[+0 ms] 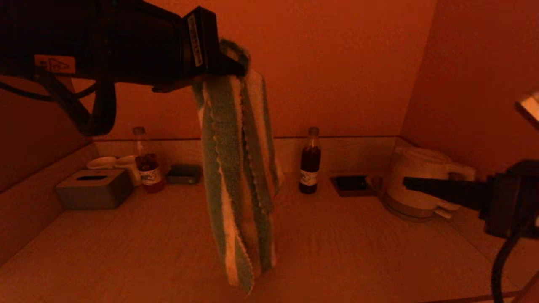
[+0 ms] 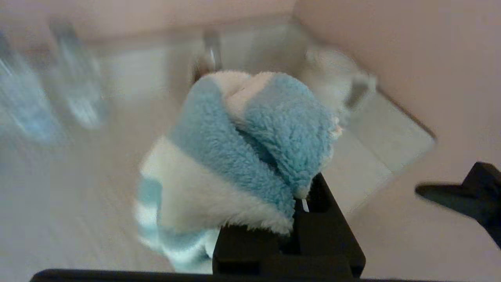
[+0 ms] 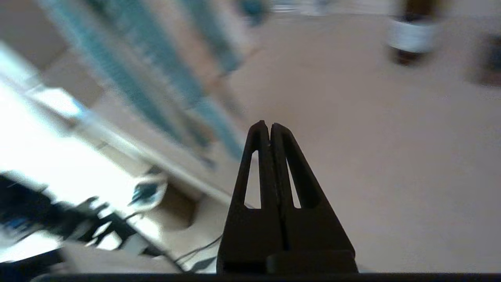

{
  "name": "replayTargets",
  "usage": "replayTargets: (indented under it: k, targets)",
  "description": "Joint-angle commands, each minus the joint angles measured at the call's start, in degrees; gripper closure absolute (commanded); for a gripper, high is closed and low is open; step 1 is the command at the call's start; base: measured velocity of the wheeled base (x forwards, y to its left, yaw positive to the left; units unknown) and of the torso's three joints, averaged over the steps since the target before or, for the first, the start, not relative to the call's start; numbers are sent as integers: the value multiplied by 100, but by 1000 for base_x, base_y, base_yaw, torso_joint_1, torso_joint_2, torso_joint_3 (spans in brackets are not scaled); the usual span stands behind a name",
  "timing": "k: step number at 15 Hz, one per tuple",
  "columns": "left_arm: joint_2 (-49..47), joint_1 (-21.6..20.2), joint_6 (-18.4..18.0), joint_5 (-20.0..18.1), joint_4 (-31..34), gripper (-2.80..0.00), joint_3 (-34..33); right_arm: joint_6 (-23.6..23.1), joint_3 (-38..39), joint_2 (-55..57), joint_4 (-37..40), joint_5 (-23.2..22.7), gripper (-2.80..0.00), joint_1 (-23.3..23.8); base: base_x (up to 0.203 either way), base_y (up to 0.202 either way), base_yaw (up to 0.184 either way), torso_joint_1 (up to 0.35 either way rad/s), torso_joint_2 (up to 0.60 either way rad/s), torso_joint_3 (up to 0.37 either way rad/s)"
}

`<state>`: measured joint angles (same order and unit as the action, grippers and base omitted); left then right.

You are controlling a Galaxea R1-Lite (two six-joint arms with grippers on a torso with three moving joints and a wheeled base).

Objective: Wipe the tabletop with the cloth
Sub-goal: Hand it to the other hand

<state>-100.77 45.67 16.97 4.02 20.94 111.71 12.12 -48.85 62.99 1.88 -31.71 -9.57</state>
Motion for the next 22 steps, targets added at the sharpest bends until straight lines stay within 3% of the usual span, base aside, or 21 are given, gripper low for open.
replayTargets:
  k: [1,7,8,10,13,15,22]
  targets:
    - [53,-18,-221,-5,-237,0,-1,14,-518,811,22,-517,0,-412,0,0,0,0,0,0]
    - [-76,-530,-256,-628,-374,0,-18,10,-1184,1177,173,-461,0,-1237,0,0,0,0,0,0]
    - [-190,-646,-255,-664,-386,0,-18,10,-1234,1247,173,-398,-280,-1459,0,0,0,0,0,0]
    - [-206,-700,-247,-824,-530,0,-18,-4,-1419,1513,174,98,-280,-1901,0,0,0,0,0,0]
    - [-171,-700,-264,-938,-679,0,-18,-15,-1505,1749,168,178,-280,-2173,0,0,0,0,0,0]
    - [-127,-700,-265,-1141,-724,0,-18,-19,-1558,2064,140,160,-280,-2215,0,0,0,0,0,0]
    - [-92,-700,-343,-1202,-802,0,-18,-25,-1901,2912,120,130,-280,-2207,0,0,0,0,0,0]
